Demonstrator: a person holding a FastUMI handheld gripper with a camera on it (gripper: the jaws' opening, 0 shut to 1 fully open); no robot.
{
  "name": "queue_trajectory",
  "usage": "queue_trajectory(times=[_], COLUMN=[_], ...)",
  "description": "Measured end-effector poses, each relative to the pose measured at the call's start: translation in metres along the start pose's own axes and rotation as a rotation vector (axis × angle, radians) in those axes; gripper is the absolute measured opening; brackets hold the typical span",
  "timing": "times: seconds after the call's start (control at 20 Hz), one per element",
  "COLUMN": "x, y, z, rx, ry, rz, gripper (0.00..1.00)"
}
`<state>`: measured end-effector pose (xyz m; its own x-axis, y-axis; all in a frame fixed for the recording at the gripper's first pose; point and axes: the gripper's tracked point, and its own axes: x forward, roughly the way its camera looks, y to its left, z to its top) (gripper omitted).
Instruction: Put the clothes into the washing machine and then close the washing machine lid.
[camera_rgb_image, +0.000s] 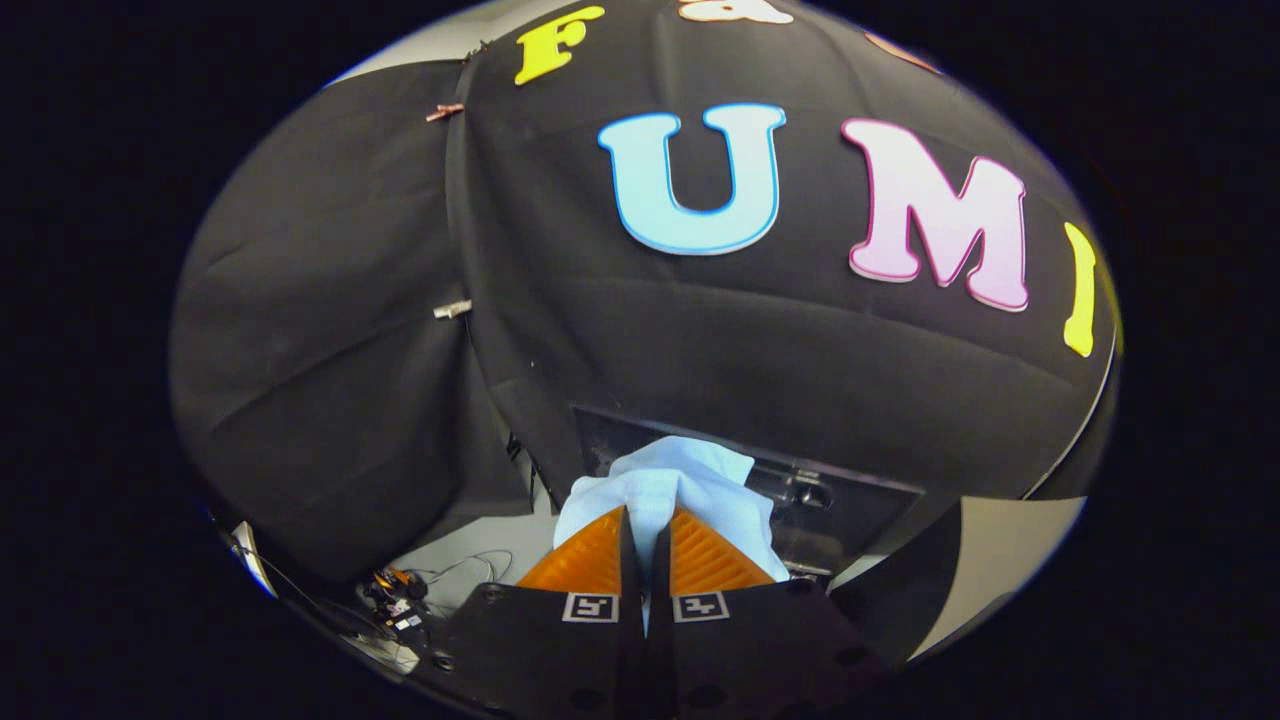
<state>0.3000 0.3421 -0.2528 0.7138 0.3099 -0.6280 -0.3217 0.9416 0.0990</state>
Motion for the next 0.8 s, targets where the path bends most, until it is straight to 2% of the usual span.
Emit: queue_trajectory(times=[0.2, 0.45, 0.65, 0.8], x=[0.034, 0.059, 0.075, 0.078], y=[-0.005, -0.011, -0.017, -0.026], z=[-0.041, -0.089, -0.120, -0.138], rx=[-0.011, -0.085, -0.094, -0.090], ry=[0.100, 0.190, 0.253, 0.319], rz=[0.033, 0.051, 0.065, 0.044], gripper=[0.05, 0.05, 0.06, 0.05])
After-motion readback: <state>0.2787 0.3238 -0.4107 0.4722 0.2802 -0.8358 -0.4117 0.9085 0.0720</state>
